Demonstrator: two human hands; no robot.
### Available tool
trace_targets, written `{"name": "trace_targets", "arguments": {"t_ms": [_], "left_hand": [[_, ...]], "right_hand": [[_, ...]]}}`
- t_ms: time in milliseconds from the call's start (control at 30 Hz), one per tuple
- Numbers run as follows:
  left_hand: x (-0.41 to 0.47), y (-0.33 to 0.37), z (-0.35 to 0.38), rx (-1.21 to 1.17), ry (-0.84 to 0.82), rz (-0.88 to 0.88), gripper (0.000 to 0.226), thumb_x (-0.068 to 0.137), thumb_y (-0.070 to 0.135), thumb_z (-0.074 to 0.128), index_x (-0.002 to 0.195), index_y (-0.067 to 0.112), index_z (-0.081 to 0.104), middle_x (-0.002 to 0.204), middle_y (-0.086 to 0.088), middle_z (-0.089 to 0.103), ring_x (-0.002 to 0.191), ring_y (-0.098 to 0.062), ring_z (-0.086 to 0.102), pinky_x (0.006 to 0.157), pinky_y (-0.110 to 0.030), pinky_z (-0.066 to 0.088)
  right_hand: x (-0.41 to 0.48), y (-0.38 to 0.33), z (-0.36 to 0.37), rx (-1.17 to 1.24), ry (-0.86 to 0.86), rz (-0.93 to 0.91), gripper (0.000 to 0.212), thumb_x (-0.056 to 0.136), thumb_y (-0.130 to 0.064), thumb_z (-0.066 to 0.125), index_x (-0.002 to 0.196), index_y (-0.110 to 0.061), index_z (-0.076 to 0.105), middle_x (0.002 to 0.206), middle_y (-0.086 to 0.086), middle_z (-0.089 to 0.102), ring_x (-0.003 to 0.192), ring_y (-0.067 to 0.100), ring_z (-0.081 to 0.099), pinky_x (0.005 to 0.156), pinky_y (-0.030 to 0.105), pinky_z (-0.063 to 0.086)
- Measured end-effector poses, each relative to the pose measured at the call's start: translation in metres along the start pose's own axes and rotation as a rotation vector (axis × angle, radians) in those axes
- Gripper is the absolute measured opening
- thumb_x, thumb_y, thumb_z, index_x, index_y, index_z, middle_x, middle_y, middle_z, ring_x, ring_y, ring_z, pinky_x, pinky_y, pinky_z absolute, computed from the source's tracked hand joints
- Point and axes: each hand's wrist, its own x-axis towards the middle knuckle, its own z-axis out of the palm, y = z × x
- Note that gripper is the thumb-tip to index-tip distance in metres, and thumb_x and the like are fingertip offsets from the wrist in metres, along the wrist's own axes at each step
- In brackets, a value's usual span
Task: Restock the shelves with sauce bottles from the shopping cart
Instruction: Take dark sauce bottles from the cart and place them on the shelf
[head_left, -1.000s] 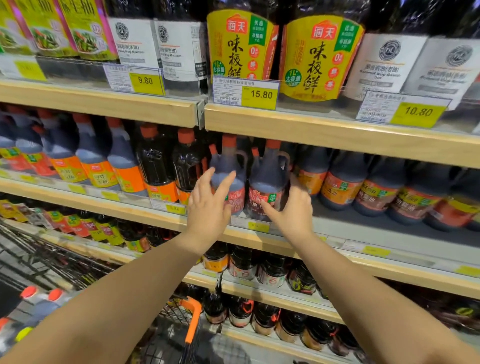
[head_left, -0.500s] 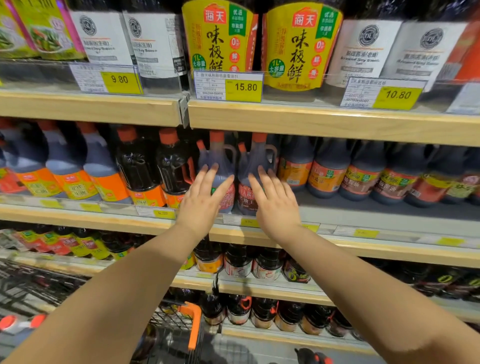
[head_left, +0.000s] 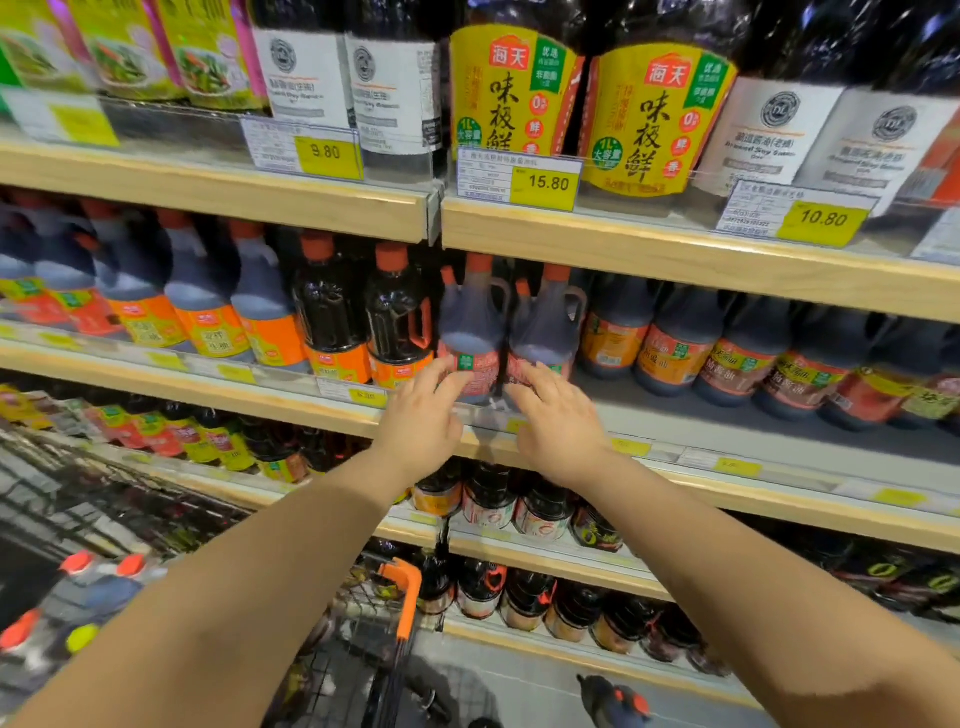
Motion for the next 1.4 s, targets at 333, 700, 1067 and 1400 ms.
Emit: {"name": "trace_targets", "arguments": {"t_ms": [333,700,1067,1400], "left_hand": [[-0.234,-0.061,-0.051,-0.182,-0.497,-0.714,0.012,0.091,0.018,0.052,0.096,0.010,0.059,0.110,-0.015,0.061,0.101,-0.031,0.059,0.078,-0.032,0.044],[-0.415,-0.072,-0.058,-0.369,-0.366,-1.213,0.021,0.086,0.033,0.062,0.098,0.015,0.061,0.099,-0.007,0.064,0.098,-0.027,0.060,0.074,-0.026,0.039],[-0.386,-0.034,-0.006,-0.833,-0.055,-1.732,0.035,0.079,0.010,0.055,0.053,0.014,0.032,0.040,0.002,0.038,0.049,-0.017,0.034,0.047,-0.024,0.029],[-0.366,0.002,0.060,-1.303,0.259,-2.219,0.056,0.069,0.035,0.063,0.116,0.004,0.059,0.117,-0.014,0.062,0.109,-0.029,0.058,0.094,-0.035,0.048]], "right_hand": [[-0.061,-0.137,-0.001,0.025,-0.832,-0.320,0.060,0.094,-0.041,0.049,0.146,-0.016,0.033,0.150,0.013,0.035,0.132,0.034,0.040,0.104,0.046,0.040],[-0.117,-0.249,0.064,0.196,-1.061,-0.500,0.025,0.089,-0.035,0.056,0.107,-0.020,0.062,0.104,0.007,0.059,0.101,0.030,0.054,0.080,0.033,0.046],[-0.110,-0.264,0.156,0.408,-1.235,-0.318,0.036,0.093,-0.014,0.055,0.120,0.009,0.052,0.097,0.014,0.054,0.086,0.016,0.047,0.068,0.023,0.031],[-0.120,-0.268,0.220,0.425,-1.245,-0.192,0.044,0.086,-0.017,0.065,0.127,-0.004,0.053,0.122,0.012,0.058,0.112,0.024,0.057,0.091,0.028,0.042]]}}
